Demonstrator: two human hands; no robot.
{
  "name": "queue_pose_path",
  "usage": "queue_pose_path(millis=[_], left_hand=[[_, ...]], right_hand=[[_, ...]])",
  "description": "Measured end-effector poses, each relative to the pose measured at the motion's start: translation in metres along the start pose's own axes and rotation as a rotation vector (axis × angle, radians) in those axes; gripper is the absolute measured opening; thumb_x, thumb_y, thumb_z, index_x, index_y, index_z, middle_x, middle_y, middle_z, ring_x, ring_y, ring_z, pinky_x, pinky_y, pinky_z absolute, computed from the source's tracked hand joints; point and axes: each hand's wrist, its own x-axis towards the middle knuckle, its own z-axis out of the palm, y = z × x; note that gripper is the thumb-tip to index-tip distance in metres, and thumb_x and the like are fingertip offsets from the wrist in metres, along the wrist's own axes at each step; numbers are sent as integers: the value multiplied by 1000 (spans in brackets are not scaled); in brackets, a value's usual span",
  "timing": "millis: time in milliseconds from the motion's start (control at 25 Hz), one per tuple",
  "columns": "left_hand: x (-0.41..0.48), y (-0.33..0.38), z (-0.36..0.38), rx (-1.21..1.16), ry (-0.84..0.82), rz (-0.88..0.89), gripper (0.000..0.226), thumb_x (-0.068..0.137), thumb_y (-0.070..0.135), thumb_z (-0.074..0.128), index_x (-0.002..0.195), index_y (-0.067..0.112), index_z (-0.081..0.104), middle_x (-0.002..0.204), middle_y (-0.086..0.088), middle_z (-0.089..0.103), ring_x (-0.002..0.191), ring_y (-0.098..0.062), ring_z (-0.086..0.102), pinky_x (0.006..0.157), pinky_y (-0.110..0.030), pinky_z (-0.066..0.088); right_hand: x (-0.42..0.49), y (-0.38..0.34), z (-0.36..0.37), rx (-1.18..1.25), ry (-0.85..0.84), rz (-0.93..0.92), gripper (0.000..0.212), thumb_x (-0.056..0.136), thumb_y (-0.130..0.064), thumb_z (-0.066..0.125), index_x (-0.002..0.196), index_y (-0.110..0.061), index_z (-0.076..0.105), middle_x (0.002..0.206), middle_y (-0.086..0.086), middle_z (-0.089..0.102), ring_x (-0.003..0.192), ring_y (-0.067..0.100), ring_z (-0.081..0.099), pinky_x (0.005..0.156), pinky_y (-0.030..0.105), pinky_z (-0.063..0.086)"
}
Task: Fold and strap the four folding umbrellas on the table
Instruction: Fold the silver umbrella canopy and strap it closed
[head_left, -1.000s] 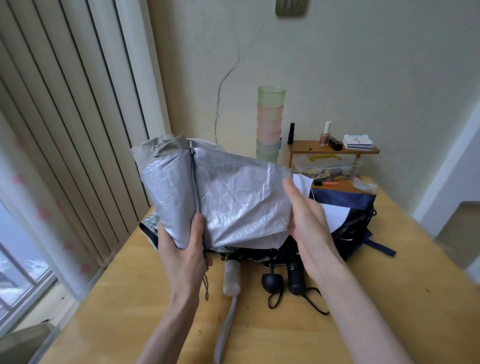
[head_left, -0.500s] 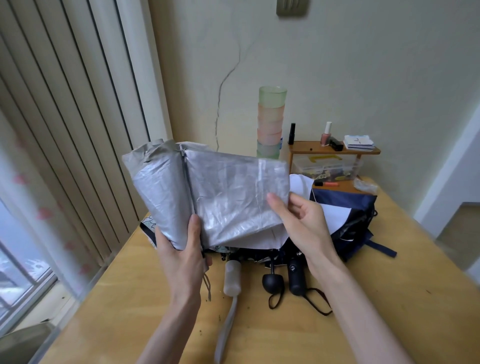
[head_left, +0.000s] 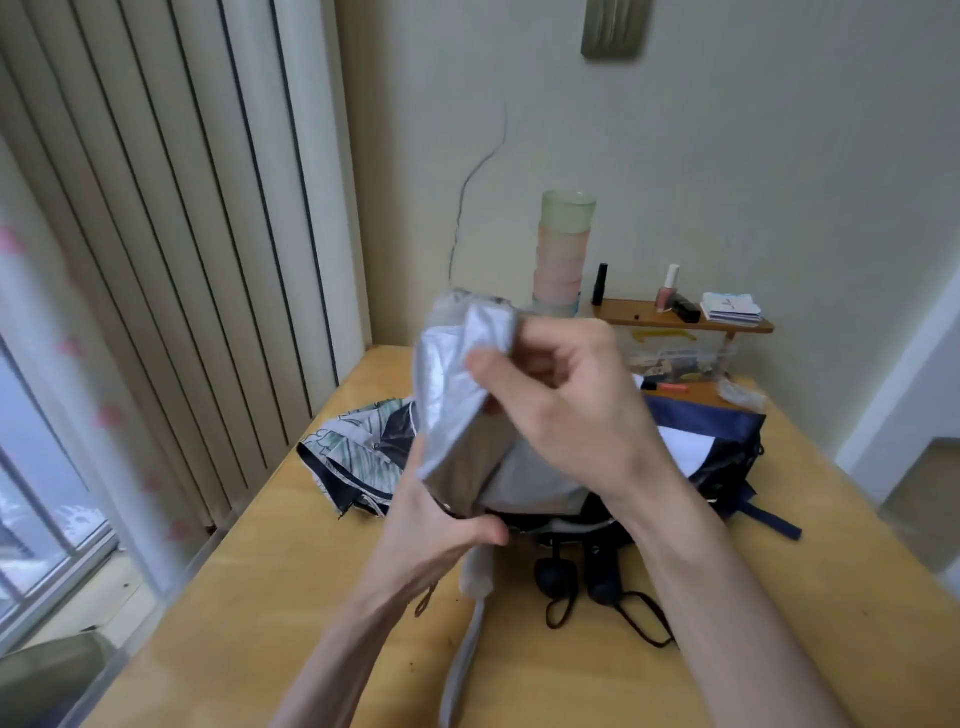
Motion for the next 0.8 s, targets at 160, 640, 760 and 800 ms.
queue_pose_path(millis=[160, 640, 760, 800], left_hand=[[-9, 5, 12, -38, 69, -49, 24, 87, 49, 72, 84, 26, 66, 59, 4, 54, 51, -16, 48, 48, -27, 42], [-17, 22, 16, -99, 12, -2, 29, 101, 30, 62, 121, 10, 67, 70, 6, 59, 90, -29, 56, 55, -32, 45], [-19, 23, 16, -92, -44, -55, 40, 99, 47, 57, 118, 15, 70, 67, 21, 56, 99, -24, 68, 66, -34, 53], [-19, 23, 15, -105, -36, -97, 44, 100, 55, 52, 117, 18, 70, 80, 9, 74, 101, -24, 67, 72, -37, 57]], right_hand=[[28, 4, 37, -226, -275, 56, 34, 97, -38, 67, 90, -6, 77, 88, 8, 78, 83, 20, 74, 85, 47, 60], [59, 37, -58, -277, -96, 310, 85, 69, -66, 84, 147, -43, 57, 146, -11, 60, 126, 3, 60, 103, 25, 46], [62, 37, -54, -248, -98, 293, 51, 74, -60, 88, 114, -30, 80, 117, -6, 78, 106, 7, 70, 95, 29, 50], [62, 39, -52, -224, -73, 255, 47, 74, -58, 90, 101, -20, 82, 105, 5, 81, 94, 12, 71, 88, 33, 50]])
